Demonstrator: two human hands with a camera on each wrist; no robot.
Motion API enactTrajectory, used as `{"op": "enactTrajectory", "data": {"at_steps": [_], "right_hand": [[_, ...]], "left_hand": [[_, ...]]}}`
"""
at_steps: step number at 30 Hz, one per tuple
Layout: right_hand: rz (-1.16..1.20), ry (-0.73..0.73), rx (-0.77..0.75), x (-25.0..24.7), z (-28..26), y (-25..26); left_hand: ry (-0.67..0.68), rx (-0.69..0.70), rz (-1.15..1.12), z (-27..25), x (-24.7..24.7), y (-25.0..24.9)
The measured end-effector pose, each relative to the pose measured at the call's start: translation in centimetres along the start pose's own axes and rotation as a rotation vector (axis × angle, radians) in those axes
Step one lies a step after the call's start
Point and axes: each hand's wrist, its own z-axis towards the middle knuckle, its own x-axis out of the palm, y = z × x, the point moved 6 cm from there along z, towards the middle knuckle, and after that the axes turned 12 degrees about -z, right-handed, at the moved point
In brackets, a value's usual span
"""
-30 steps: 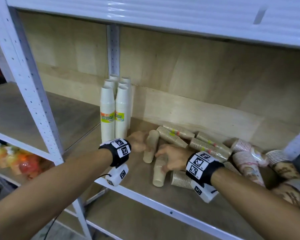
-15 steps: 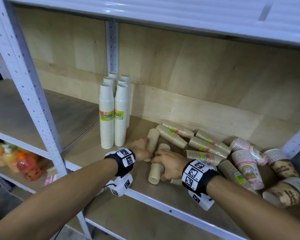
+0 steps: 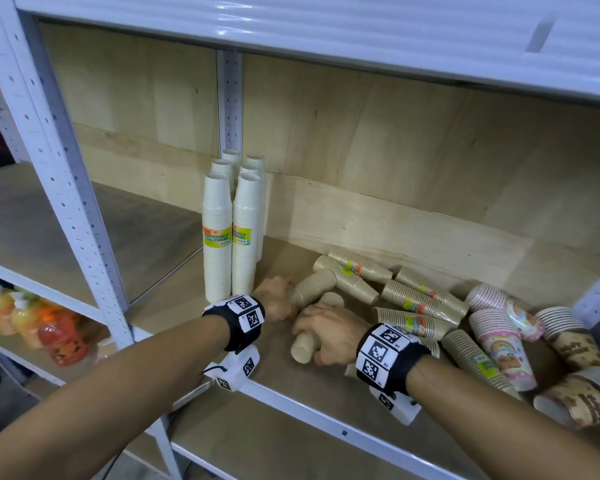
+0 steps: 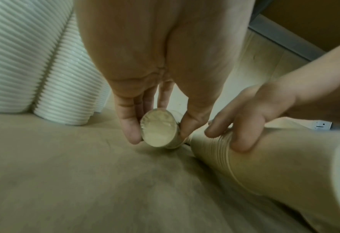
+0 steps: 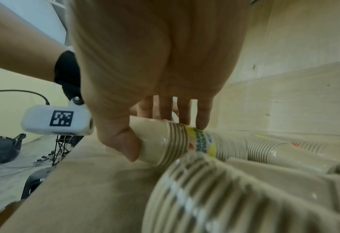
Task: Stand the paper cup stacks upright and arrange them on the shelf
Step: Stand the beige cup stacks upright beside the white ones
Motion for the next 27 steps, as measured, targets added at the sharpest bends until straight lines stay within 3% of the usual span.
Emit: {"op": "enactTrajectory", "data": {"at_steps": [7, 15, 19, 27], "right_hand": [[0.256, -0.146, 0.217, -4.5, 0.0, -3.2], [0.356, -0.318, 0.397, -7.6, 0.3, -7.7], [0.397, -0.347, 0.455, -7.9, 0.6, -8.6], [0.492, -0.333, 0.485, -6.9, 1.9, -9.8]], "left_hand": [[-0.079, 0.008, -0.033, 0.3, -3.7, -1.2], [-0.135, 0.116, -0.084, 0.6, -7.2, -4.5], [-0.118, 0.159, -0.125, 1.2, -7.7, -6.0], [-0.105, 0.194, 0.019, 1.9, -7.5, -7.8]]}}
